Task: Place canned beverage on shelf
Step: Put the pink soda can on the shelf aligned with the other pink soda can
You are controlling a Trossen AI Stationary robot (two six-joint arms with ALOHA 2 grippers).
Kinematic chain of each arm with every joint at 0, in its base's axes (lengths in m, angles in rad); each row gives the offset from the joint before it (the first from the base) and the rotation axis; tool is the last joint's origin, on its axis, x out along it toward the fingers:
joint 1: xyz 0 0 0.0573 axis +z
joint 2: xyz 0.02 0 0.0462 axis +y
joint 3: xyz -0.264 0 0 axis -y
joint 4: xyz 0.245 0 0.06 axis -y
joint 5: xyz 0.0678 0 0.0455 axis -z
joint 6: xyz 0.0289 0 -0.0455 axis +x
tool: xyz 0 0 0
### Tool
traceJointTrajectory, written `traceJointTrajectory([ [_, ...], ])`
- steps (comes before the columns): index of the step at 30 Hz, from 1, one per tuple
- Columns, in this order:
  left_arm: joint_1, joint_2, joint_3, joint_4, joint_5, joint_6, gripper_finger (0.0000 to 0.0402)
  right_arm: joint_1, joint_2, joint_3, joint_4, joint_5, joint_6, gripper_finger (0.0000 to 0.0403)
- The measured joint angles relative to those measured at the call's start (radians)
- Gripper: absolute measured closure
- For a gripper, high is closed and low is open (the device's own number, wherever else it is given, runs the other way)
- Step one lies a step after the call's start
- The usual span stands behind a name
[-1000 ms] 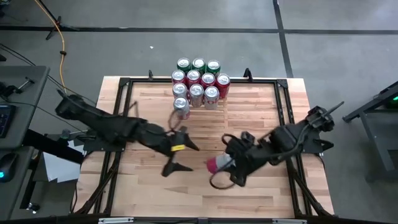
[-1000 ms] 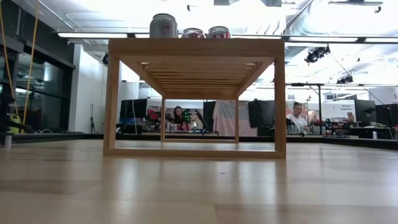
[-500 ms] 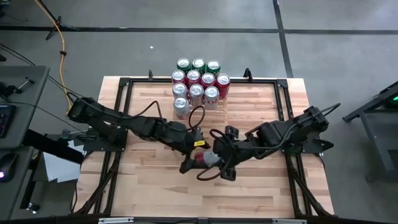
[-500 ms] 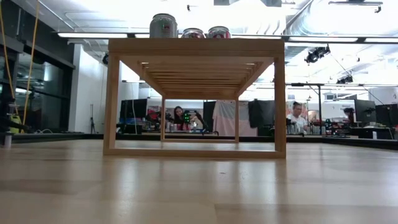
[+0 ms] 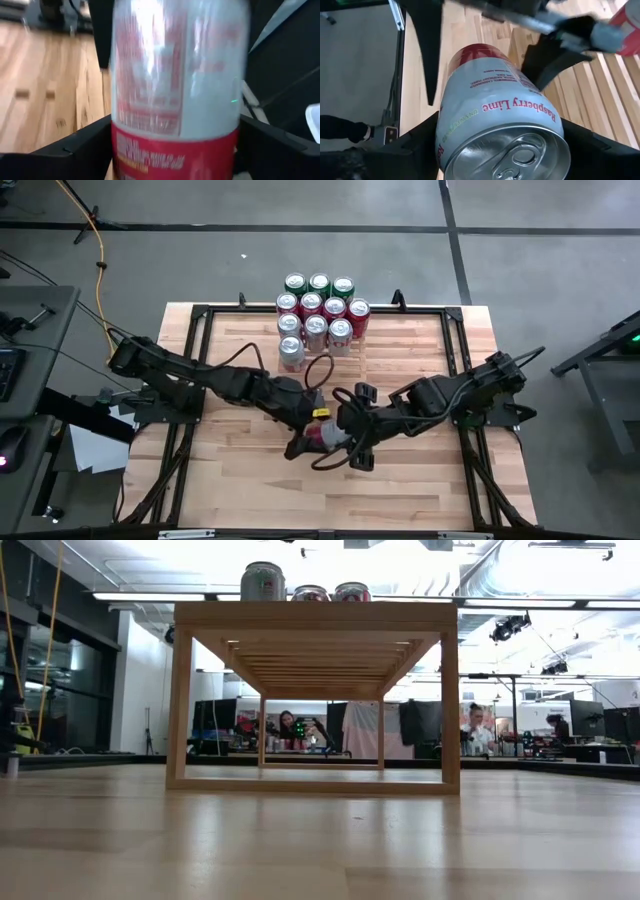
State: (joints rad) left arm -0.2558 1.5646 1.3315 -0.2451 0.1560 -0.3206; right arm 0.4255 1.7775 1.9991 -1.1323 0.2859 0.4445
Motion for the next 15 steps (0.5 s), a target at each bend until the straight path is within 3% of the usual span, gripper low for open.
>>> traceJointTrajectory([
  [7, -0.001, 0.001, 0.0, -0.062, 0.023, -0.002, 0.012, 0.0, 0.0, 0.002, 0.026, -0.006, -0.011, 0.0121],
  [12, -0.001, 0.001, 0.0, -0.068, 0.024, 0.002, 0.0123, -0.001, -0.001, 0.002, 0.029, -0.025, -0.005, 0.012],
  [15, 0.008, -0.009, 0.0, -0.115, 0.028, 0.015, 0.0123, -0.003, -0.001, 0.002, 0.029, -0.059, 0.01, 0.0084],
])
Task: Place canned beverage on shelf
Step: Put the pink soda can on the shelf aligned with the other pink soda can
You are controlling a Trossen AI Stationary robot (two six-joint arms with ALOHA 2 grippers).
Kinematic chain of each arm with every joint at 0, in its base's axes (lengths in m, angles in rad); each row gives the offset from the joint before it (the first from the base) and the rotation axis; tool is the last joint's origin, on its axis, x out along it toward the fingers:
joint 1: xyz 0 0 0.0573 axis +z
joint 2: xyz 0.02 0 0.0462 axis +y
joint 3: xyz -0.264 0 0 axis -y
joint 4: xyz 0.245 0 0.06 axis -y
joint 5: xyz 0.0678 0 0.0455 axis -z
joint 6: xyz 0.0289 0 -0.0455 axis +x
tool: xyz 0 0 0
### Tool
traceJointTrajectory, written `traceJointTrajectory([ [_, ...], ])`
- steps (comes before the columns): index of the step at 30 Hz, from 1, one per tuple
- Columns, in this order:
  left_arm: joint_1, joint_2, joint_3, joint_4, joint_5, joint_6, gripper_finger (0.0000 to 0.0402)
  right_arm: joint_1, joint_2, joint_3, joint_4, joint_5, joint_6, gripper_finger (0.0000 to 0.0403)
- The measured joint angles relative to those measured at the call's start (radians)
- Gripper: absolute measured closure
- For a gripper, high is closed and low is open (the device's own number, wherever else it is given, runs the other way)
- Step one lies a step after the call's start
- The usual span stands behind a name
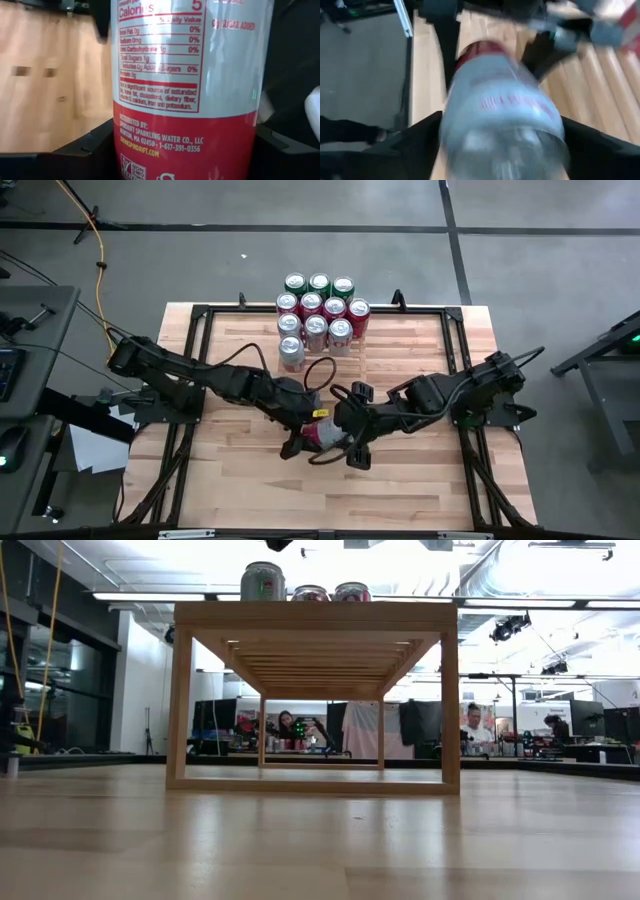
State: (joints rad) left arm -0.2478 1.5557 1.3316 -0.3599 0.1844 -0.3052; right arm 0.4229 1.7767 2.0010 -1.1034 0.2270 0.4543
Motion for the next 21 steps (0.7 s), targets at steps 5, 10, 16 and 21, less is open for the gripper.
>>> traceJointTrajectory([
  [5, 0.035, -0.042, -0.008, -0.173, -0.012, 0.056, 0.0123, 0.004, -0.024, 0.005, -0.086, -0.068, 0.126, 0.0016],
  [10, 0.064, -0.122, -0.026, -0.234, -0.054, 0.073, 0.0123, 0.037, -0.037, 0.004, -0.239, -0.029, 0.2, 0.0021],
  [16, 0.052, -0.257, -0.211, 0.061, -0.042, -0.023, 0.0123, 0.126, -0.039, -0.084, -0.273, 0.002, 0.24, 0.0022],
  [21, 0.022, -0.327, -0.464, 0.531, -0.068, -0.217, 0.0123, 0.169, -0.046, -0.3, -0.107, -0.048, 0.302, 0.0021],
])
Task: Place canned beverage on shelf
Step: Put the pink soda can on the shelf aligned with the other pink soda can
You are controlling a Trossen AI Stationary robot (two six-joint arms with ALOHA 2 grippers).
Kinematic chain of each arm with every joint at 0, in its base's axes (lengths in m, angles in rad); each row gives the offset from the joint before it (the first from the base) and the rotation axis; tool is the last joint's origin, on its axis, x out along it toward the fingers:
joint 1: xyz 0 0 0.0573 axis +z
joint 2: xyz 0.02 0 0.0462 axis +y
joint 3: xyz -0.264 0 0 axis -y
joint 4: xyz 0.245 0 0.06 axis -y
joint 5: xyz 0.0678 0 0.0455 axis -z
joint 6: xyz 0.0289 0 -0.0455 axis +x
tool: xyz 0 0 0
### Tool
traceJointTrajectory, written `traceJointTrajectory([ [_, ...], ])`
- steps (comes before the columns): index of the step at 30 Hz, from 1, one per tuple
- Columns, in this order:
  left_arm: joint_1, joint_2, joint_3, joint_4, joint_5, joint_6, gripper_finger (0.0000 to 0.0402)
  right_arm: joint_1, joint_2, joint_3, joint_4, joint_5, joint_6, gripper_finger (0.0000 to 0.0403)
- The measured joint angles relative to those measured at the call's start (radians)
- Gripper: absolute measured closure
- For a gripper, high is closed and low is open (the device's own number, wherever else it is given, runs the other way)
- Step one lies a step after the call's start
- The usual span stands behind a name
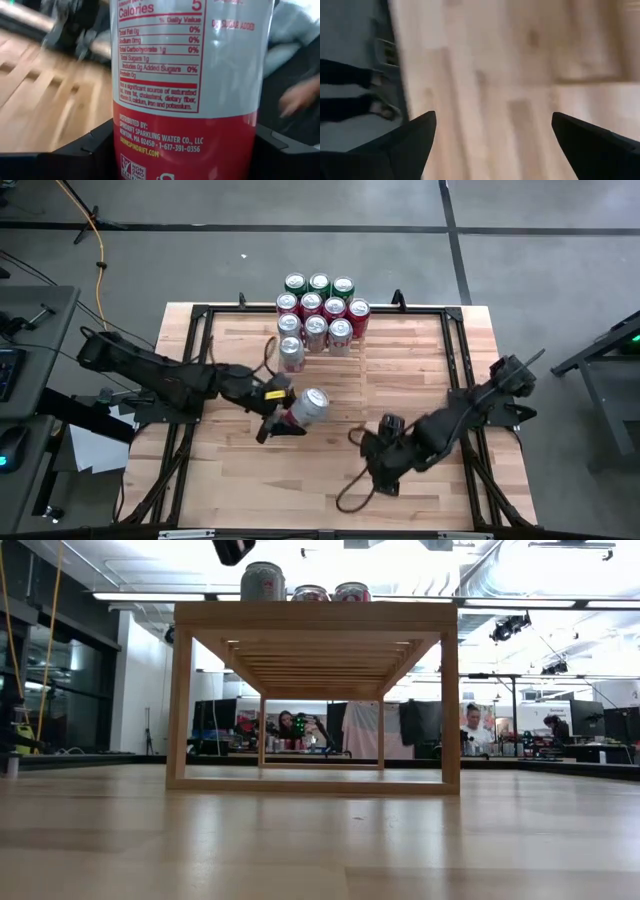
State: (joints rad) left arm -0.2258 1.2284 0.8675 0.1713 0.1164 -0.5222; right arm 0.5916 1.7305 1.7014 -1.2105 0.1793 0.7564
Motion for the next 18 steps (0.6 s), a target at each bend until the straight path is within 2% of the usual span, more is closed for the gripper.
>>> traceJointTrajectory([
  [3, -0.02, -0.007, -0.092, 0.237, -0.054, -0.086, 0.0123, 0.011, -0.027, -0.139, 0.245, -0.02, 0.019, 0.0021],
  [5, -0.034, -0.005, -0.119, 0.295, -0.084, -0.114, 0.0123, -0.003, -0.047, -0.209, 0.399, 0.018, 0.025, 0.002],
  [8, -0.051, -0.001, -0.113, 0.303, -0.142, -0.101, 0.0123, -0.042, -0.094, -0.274, 0.599, 0.16, 0.015, 0.002],
  [12, -0.063, -0.001, -0.085, 0.307, -0.191, -0.044, 0.0123, -0.093, -0.179, -0.329, 0.896, 0.382, -0.076, 0.002],
  [15, -0.064, -0.001, -0.063, 0.307, -0.23, 0.008, 0.0123, -0.125, -0.224, -0.366, 1.108, 0.422, -0.181, 0.002],
  [18, -0.064, -0.001, -0.047, 0.317, -0.254, 0.054, 0.0123, -0.161, -0.25, -0.374, 1.24, 0.401, -0.259, 0.002],
])
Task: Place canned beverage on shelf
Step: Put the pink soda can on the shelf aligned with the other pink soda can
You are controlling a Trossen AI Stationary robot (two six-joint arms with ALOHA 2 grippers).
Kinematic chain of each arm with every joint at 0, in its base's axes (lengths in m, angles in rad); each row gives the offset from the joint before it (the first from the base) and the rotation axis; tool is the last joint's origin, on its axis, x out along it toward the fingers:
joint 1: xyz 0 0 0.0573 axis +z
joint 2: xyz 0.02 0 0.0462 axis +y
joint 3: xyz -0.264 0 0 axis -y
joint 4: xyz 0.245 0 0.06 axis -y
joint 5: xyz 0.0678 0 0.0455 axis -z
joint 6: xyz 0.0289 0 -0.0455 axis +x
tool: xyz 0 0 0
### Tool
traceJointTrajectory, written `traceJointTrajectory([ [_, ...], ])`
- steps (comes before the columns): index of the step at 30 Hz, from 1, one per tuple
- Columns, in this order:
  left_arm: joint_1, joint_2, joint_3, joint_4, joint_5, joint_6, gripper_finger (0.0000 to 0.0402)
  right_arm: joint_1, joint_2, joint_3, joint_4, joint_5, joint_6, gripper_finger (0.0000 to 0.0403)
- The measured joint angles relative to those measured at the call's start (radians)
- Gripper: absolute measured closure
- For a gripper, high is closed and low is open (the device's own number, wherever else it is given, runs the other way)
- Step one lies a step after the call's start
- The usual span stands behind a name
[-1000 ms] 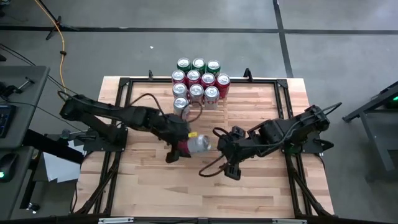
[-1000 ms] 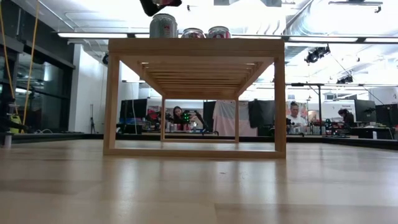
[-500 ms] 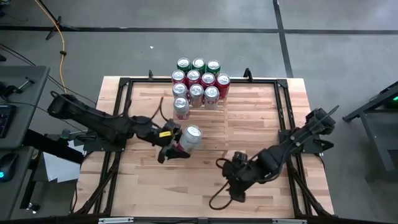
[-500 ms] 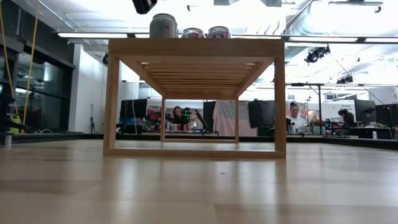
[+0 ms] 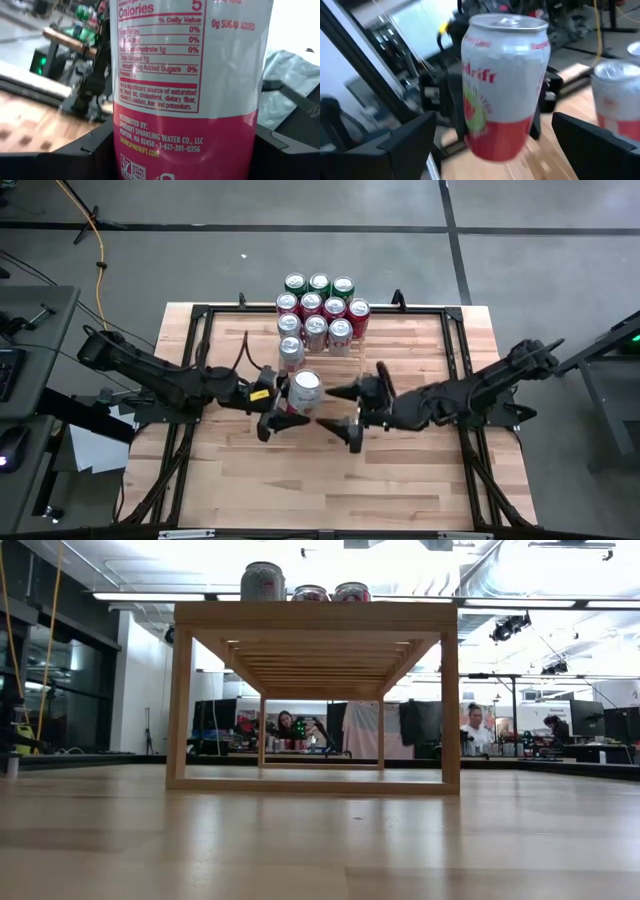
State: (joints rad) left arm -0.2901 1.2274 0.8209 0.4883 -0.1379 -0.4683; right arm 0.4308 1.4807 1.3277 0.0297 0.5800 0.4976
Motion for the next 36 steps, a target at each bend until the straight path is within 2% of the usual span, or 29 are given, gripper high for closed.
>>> traceJointTrajectory([
  [4, 0.006, -0.001, 0.006, 0.059, 0.028, 0.017, 0.0123, -0.059, 0.002, -0.002, 0.098, -0.101, -0.013, 0.002],
  [10, 0.037, 0.0, 0.006, 0.095, 0.297, -0.095, 0.0123, -0.137, 0.008, -0.002, 0.183, -0.358, -0.017, 0.002],
  [13, 0.041, 0.0, 0.006, 0.086, 0.347, -0.107, 0.0123, -0.159, 0.008, -0.002, 0.231, -0.492, -0.017, 0.002],
  [15, 0.042, 0.0, 0.006, 0.091, 0.349, -0.104, 0.0123, -0.167, 0.008, -0.002, 0.252, -0.538, -0.024, 0.002],
  [36, 0.093, 0.105, 0.006, 0.188, 0.38, -0.156, 0.0123, -0.188, 0.053, -0.003, 0.26, -0.581, -0.071, 0.0027],
])
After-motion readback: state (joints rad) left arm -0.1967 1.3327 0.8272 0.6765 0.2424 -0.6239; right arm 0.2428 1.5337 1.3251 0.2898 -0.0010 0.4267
